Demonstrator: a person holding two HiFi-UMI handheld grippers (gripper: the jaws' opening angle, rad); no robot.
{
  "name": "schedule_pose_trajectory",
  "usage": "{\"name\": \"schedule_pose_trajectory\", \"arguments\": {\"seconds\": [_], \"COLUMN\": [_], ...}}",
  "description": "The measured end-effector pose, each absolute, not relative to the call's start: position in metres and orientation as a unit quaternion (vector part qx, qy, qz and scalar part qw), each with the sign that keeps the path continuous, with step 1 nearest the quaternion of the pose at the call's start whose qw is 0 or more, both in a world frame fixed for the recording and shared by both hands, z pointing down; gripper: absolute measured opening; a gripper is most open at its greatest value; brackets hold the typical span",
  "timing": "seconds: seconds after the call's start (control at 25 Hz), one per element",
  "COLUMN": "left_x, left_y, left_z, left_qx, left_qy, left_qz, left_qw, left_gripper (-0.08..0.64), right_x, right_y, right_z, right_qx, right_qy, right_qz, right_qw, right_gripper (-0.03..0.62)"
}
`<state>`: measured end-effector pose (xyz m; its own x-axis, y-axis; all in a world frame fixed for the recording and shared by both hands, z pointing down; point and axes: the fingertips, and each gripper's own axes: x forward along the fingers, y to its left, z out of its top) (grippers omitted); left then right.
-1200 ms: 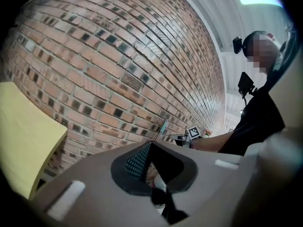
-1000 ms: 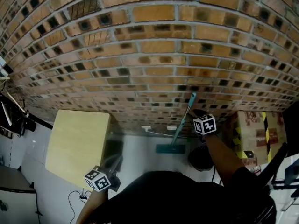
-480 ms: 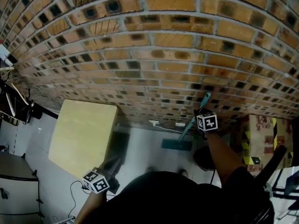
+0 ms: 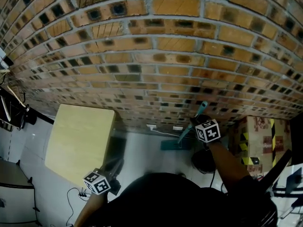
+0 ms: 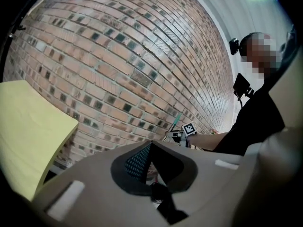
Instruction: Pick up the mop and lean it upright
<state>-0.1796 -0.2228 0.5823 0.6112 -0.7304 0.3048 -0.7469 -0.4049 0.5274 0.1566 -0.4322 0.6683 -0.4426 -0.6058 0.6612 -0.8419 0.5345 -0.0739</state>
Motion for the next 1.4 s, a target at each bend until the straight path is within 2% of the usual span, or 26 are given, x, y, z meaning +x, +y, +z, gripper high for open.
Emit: {"name": "schedule_pose_trajectory", "arguments": {"seconds": [0.36, 0.96, 1.4], "left_x": [-0.155, -0.156, -0.173], "left_y": [-0.239, -0.248, -0.275], "left_z": [0.567, 0.545, 0.502], "left_qx": [0.864, 0.878, 0.880], "left_qy": [-0.401, -0.388, -0.402], "left_qz": [-0.021, -0.059, -0.077], "left_qw": [0.303, 0.274, 0.242], "left_gripper": [-0.005, -0.005, -0.005], "right_x": [0.148, 0.121, 0.117], "right_y": [-0.414, -0.390, -0.395], "right_z": [0.520, 0.253, 0.114], "right_qx": [0.436, 0.400, 0.393], "right_qy": [-0.842, -0.904, -0.916], "right_qz": [0.173, 0.105, 0.028], "right_qw": [0.267, 0.112, 0.077], "right_gripper": [0.112, 0.115, 0.115]}}
